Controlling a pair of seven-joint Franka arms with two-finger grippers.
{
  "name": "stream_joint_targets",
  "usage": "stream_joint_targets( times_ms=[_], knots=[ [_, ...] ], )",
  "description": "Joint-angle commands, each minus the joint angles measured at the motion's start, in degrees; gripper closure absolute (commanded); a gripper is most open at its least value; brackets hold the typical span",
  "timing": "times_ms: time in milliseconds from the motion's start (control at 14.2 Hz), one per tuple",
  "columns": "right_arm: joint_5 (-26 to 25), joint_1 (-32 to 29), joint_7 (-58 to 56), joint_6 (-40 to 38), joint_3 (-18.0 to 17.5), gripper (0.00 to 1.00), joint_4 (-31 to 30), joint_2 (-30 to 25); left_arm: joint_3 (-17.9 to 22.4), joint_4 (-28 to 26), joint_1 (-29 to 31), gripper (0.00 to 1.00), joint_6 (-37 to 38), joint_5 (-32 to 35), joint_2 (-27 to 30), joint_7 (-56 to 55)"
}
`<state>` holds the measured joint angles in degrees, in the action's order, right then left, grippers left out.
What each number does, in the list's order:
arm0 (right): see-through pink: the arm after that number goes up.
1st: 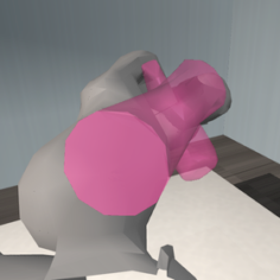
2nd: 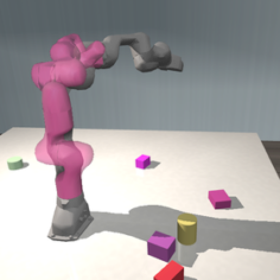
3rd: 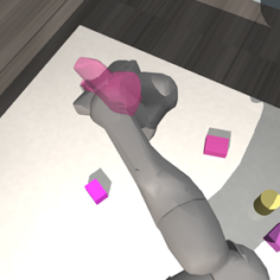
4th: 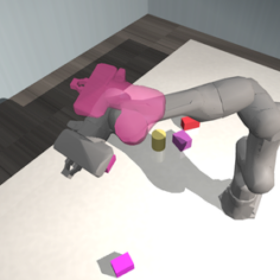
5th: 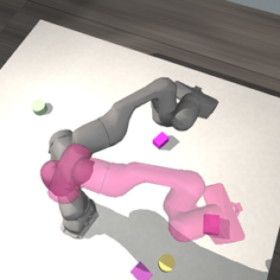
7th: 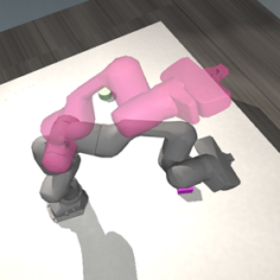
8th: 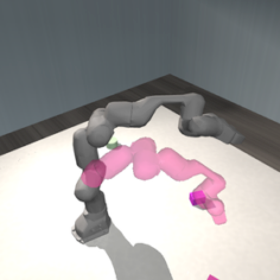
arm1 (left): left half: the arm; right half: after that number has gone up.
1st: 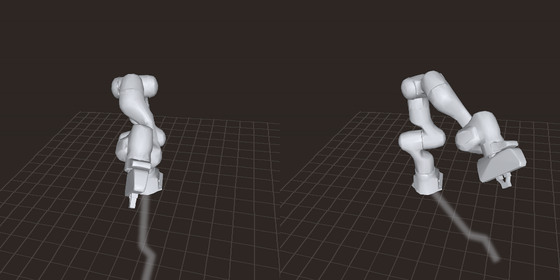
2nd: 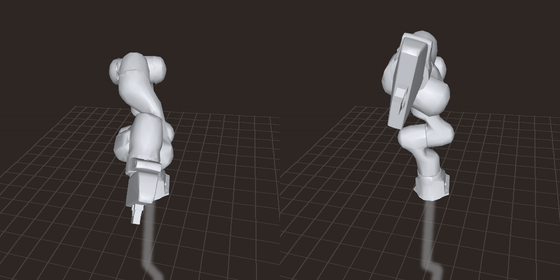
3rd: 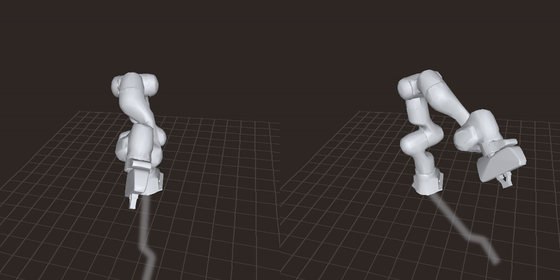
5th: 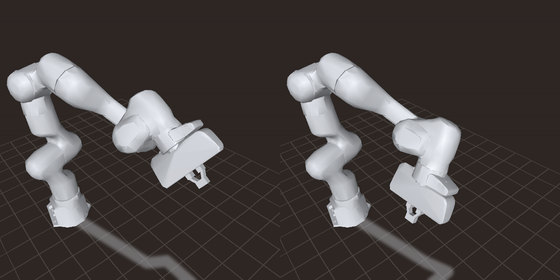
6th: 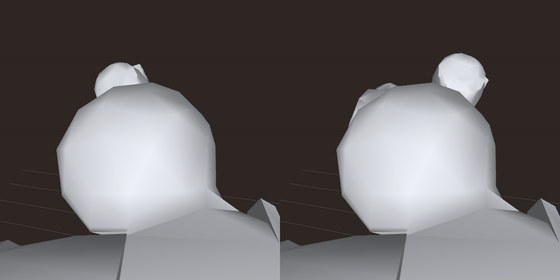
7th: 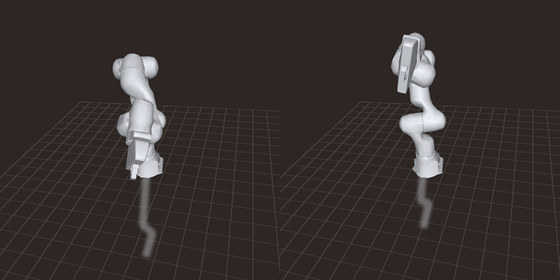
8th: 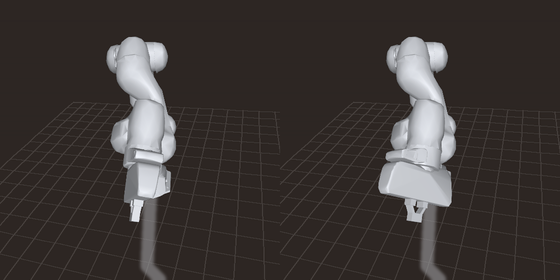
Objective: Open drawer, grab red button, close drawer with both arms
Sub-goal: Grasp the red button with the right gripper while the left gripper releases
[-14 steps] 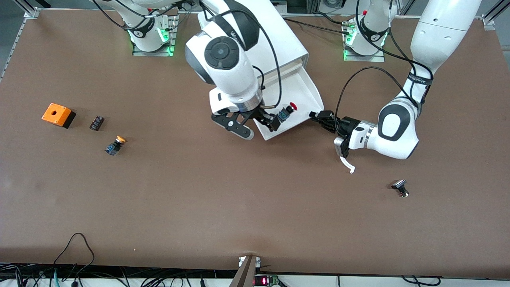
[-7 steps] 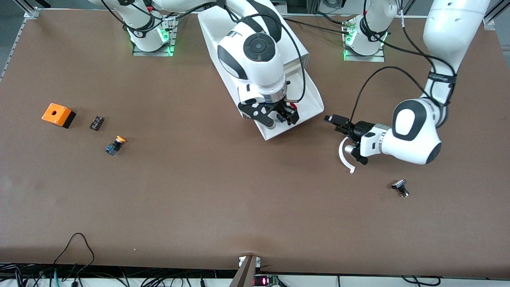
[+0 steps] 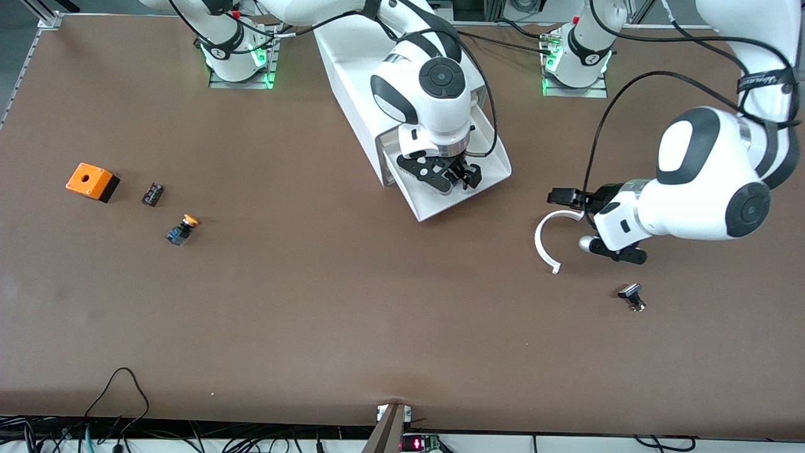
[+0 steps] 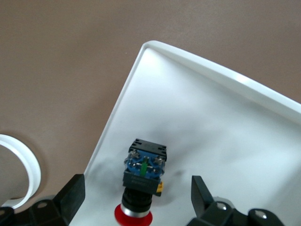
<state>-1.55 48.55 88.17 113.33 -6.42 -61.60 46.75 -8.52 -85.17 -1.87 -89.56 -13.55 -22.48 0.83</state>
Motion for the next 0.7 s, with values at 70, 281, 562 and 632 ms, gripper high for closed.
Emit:
stream_joint_targets(
  times_ms=[70, 281, 562, 632],
  knots=[
    [-2.1, 1.0, 1.4, -0.6, 0.5, 0.00, -0.4, 0.9, 0.3, 12.5, -2.2, 0.00, 9.1, 11.4, -2.3, -1.8],
    [-2.1, 1.0, 1.4, -0.6, 0.5, 0.11, -0.4, 1.2, 0.9, 13.5, -1.3, 0.00, 9.0, 12.4, -2.2, -2.3],
    [-2.1, 1.0, 0.7, -0.1, 0.5, 0.63, -0.3, 1.1, 1.0, 12.6, -1.1, 0.00, 5.1, 12.3, -2.2, -14.5],
    [-2.1, 1.1, 0.5, 0.0, 0.5, 0.78, -0.2, 1.1, 0.9, 12.6, -1.1, 0.00, 4.8, 12.3, -2.2, -16.8]
  ],
)
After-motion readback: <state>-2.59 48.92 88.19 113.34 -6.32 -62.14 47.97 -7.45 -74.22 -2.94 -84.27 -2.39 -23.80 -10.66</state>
